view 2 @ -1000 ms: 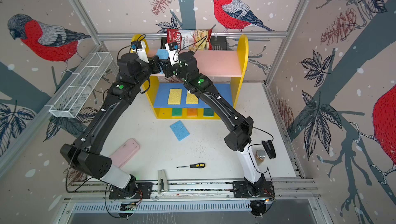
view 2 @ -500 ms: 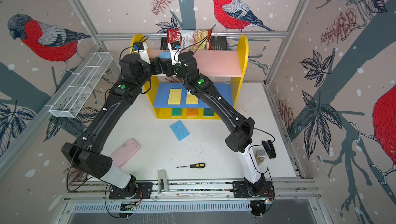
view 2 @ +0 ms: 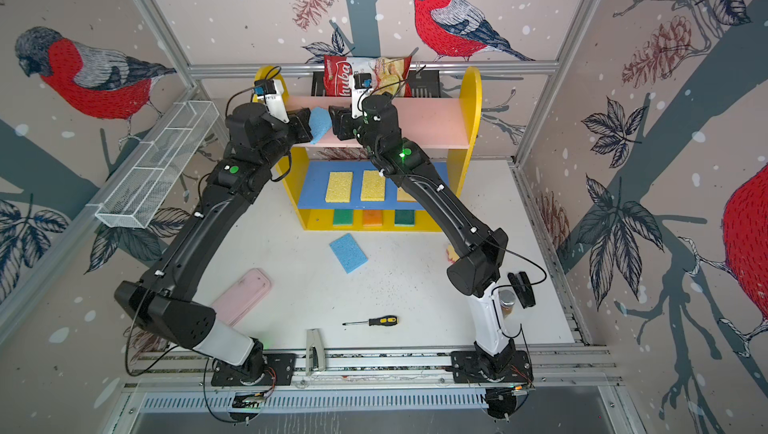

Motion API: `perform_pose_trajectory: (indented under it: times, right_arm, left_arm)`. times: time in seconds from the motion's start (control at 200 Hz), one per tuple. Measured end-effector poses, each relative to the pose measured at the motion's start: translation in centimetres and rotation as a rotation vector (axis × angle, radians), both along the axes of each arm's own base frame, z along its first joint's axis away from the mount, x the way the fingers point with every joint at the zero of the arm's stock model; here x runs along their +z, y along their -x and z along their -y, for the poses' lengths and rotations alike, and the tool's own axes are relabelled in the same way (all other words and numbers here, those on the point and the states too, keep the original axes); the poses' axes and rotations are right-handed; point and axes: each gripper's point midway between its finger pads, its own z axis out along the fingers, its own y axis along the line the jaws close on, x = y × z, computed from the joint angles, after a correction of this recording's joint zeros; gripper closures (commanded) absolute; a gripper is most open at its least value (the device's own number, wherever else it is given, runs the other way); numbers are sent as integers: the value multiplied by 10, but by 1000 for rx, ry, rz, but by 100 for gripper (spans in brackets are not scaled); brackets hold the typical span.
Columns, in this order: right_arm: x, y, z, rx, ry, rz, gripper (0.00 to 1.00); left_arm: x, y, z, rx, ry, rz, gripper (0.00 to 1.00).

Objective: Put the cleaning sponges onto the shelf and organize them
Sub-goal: 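Open both grippers and push the blue sponge farther onto the pink shelf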

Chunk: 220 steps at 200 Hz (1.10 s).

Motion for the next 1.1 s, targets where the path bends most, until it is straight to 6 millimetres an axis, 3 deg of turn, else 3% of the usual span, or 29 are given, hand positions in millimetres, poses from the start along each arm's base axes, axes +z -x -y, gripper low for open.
perform_pose_trajectory:
  times: [0.12, 0.2, 0.24, 0.33, 0.43, 0.79, 0.96, 1.1]
  right_arm:
    - [0, 8, -4, 33, -1, -6, 45]
    - [1, 19, -8, 59, 4, -12, 49]
    - [3, 26, -10, 77, 4, -11, 57]
    - [9, 46, -15, 112, 4, -6, 86]
    - [11, 66, -23, 153, 3, -2, 100]
    - [-13, 112, -73, 336, 44, -45, 100]
    - [-25, 116, -87, 368, 63, -67, 100]
    - [-37, 104, -89, 341, 77, -80, 100]
  left_arm:
    - [24, 9, 5, -43, 55, 52, 80]
    - [47, 20, 5, -69, 101, 103, 75]
    - [57, 27, 4, -76, 112, 132, 74]
    - [80, 47, 0, -98, 152, 191, 73]
    - [93, 67, -9, -88, 167, 235, 74]
    - [96, 103, -70, 136, 200, 289, 72]
    - [92, 98, -72, 152, 192, 280, 72]
    - [84, 89, -71, 163, 184, 258, 71]
